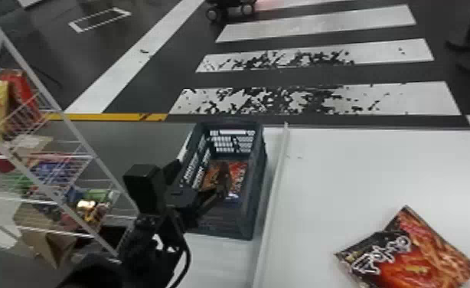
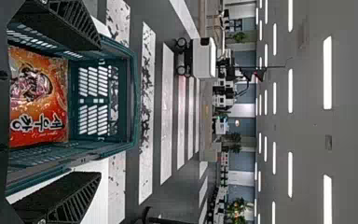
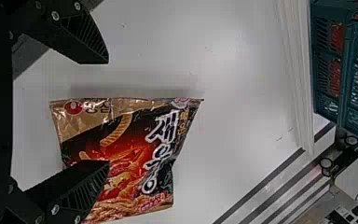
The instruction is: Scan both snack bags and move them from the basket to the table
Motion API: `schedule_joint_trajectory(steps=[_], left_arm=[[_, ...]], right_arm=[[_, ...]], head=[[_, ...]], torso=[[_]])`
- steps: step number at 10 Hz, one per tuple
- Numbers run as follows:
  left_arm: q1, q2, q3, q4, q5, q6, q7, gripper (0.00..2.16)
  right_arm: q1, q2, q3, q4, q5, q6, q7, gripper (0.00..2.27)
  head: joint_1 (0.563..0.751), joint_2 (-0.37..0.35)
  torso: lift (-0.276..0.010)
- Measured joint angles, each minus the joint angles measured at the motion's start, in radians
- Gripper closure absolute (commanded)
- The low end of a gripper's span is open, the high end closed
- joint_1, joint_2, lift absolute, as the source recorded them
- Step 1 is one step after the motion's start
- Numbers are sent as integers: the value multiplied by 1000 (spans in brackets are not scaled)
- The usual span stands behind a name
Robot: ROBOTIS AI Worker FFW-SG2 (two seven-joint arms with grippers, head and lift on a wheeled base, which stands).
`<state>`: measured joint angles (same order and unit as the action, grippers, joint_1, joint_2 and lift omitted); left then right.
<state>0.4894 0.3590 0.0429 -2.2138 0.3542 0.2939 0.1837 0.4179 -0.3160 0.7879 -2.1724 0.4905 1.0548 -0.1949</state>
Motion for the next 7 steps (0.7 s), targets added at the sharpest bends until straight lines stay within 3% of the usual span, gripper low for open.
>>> schedule_joint_trajectory(steps=[7], left_arm=[[0, -1, 1, -1, 7, 0, -6, 26]], right_arm=[[-32, -12, 28, 82, 55, -24, -42, 164]], head=[[695, 291]], torso=[[-98]])
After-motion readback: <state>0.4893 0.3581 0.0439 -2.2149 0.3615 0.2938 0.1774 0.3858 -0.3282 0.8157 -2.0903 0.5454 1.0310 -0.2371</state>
